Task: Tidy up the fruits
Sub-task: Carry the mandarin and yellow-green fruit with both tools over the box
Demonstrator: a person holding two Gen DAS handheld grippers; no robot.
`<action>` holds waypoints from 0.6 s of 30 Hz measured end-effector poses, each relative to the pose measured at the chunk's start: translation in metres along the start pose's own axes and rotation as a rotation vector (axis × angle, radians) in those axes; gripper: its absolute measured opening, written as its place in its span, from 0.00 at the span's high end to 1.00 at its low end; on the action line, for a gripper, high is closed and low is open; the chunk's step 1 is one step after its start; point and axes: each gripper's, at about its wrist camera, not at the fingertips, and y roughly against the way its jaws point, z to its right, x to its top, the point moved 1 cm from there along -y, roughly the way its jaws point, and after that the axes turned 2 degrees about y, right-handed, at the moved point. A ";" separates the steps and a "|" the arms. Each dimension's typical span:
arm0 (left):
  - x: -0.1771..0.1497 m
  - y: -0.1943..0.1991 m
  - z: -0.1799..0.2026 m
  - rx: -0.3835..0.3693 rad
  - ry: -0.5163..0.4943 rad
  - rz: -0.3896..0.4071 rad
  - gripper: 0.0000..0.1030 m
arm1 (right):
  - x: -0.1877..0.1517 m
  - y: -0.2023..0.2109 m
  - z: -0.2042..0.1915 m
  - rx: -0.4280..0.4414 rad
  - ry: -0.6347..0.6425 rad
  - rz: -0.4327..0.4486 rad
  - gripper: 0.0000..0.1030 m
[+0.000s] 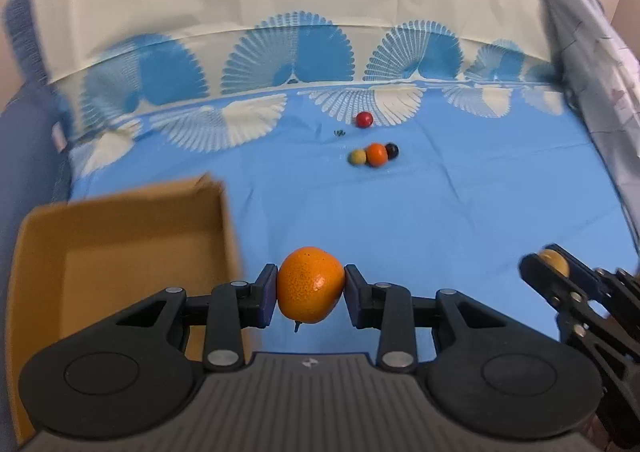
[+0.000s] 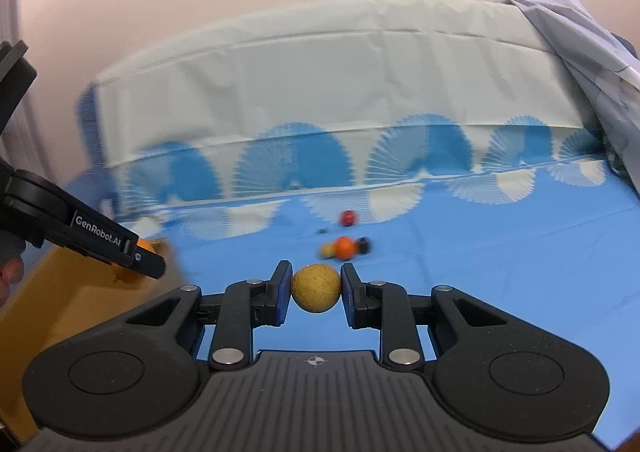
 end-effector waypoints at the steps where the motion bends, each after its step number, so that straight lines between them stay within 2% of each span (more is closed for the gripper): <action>1: -0.015 0.017 -0.006 0.003 0.009 0.007 0.62 | -0.002 0.013 -0.010 0.020 0.004 -0.002 0.73; 6: -0.086 0.079 -0.036 0.037 0.040 -0.006 0.62 | -0.023 0.071 -0.060 0.125 0.036 -0.039 0.73; 12: -0.168 0.136 -0.075 0.076 0.142 -0.018 0.62 | -0.046 0.124 -0.111 0.214 0.083 -0.067 0.73; 18: -0.220 0.180 -0.095 0.140 0.178 0.043 0.62 | -0.067 0.161 -0.153 0.266 0.158 -0.074 0.73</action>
